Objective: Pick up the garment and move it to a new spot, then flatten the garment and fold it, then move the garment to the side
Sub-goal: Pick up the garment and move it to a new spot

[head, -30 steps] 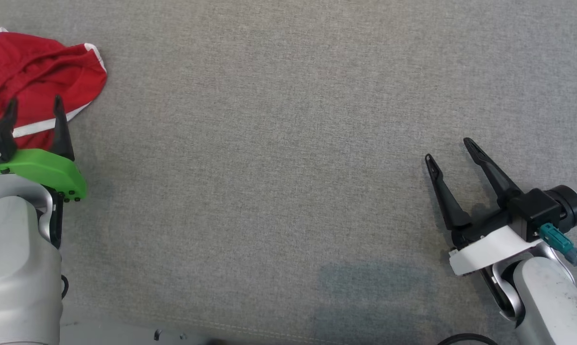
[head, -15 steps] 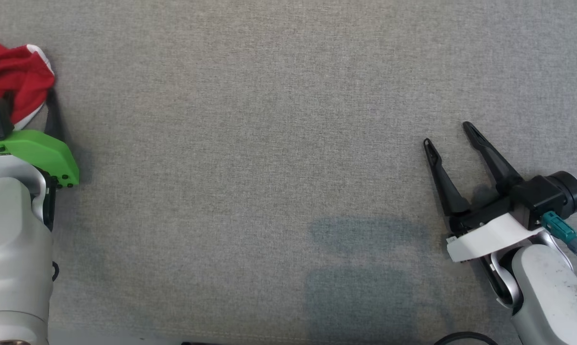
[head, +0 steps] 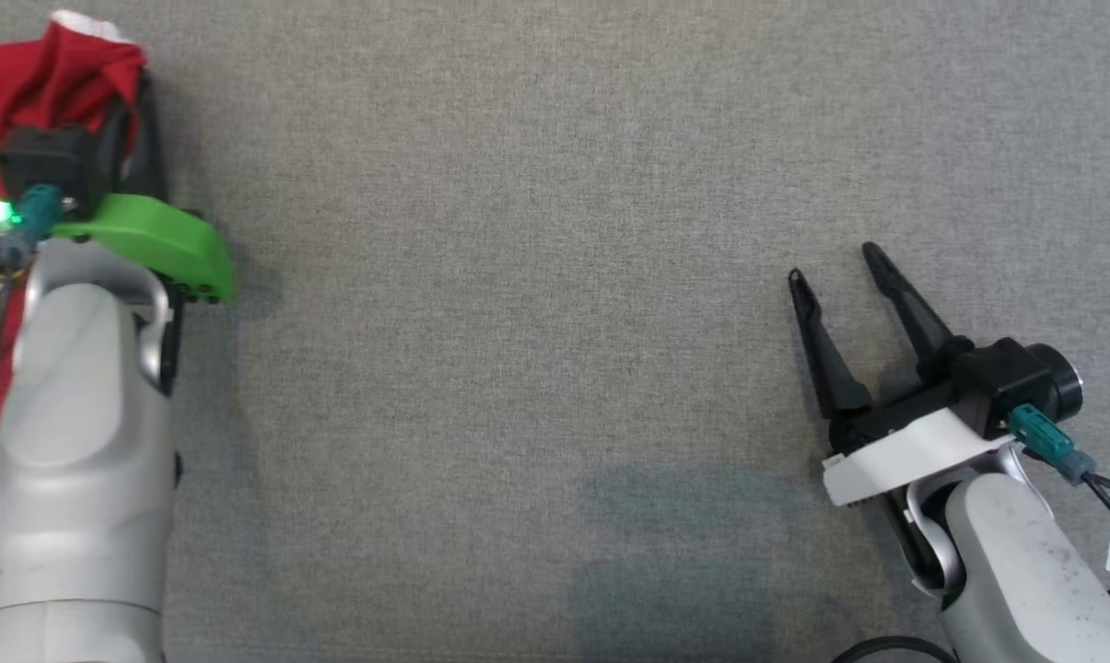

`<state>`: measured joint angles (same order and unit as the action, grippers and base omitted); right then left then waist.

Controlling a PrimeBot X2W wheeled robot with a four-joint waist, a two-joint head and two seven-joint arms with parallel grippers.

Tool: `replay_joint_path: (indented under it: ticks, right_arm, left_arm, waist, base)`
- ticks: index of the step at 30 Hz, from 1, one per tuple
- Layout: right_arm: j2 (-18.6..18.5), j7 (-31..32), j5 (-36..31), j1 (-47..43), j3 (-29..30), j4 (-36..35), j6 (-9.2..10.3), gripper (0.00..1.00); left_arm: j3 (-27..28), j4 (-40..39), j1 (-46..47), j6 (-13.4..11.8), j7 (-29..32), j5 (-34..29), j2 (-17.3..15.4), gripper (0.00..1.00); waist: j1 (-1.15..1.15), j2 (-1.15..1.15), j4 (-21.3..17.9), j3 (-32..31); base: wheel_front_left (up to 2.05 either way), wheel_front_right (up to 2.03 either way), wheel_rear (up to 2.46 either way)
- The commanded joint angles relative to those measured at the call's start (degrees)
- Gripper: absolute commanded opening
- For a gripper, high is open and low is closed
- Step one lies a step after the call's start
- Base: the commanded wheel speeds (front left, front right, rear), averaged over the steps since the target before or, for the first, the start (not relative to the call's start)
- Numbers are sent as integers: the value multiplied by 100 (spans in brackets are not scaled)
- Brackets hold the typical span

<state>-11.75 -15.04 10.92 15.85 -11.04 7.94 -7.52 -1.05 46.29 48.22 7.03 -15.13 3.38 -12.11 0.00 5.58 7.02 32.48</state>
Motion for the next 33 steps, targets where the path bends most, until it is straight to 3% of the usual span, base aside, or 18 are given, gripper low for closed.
replay_joint_path:
  ticks: [1, 4, 7, 17, 19, 25, 26, 27, 28, 29, 33]
  right_arm:
    - [68, -2, 67, -25, -26, 72, 7, 100]
    - [217, -2, 116, -31, -54, 177, 7, 100]
    - [350, -1, 157, -62, -61, 273, 7, 100]
    - [664, -2, 289, -290, 197, 456, 7, 100]
    - [693, -2, 301, -329, 235, 481, 7, 100]
    - [795, -2, 315, -421, 304, 505, 7, 100]
    - [805, -2, 313, -425, 304, 511, 7, 100]
    - [805, -2, 313, -425, 304, 511, 7, 100]
    - [816, -2, 313, -428, 315, 516, 7, 100]
    - [824, -2, 310, -430, 334, 518, 7, 100]
    - [831, -2, 277, -539, 438, 547, 7, 100]
  left_arm:
    - [-194, -249, -149, 26, 1, -32, 169, 0]
    - [-627, -675, -291, 48, 1, 1, 458, 0]
    - [-1438, -963, -459, 55, 1, 194, 674, 0]
    - [-4314, -1454, -786, 53, 0, 1263, 880, 0]
    - [-4678, -1417, -819, 52, 1, 1450, 875, 0]
    - [-5092, -1322, -952, 53, 1, 1903, 916, 0]
    - [-5130, -1289, -970, 53, 1, 1944, 914, 19]
    - [-5130, -1289, -970, 53, 1, 1944, 914, 19]
    - [-5155, -1261, -1002, 53, 1, 1983, 910, 53]
    - [-5131, -1240, -1045, 53, 1, 2025, 910, 100]
    - [-4895, -1226, -1377, 53, 1, 2040, 905, 100]
  waist:
    - [0, 1, -81, -254]
    - [0, 1, -208, -455]
    - [0, 1, -422, -651]
    - [0, 1, -1332, -1111]
    - [0, 1, -1505, -1157]
    - [0, 1, -1887, -1219]
    - [0, 1, -1921, -1234]
    - [0, 1, -1921, -1234]
    - [0, 1, -1940, -1255]
    - [0, 1, -1941, -1273]
    - [0, 1, -1829, -1424]
  base:
    - [0, 0, 0]
    - [0, 0, 0]
    - [0, 0, 0]
    - [0, 0, 0]
    - [0, 0, 0]
    - [0, 0, 0]
    - [0, 0, 0]
    - [0, 0, 0]
    - [0, 0, 0]
    - [0, 0, 0]
    - [0, 0, 0]
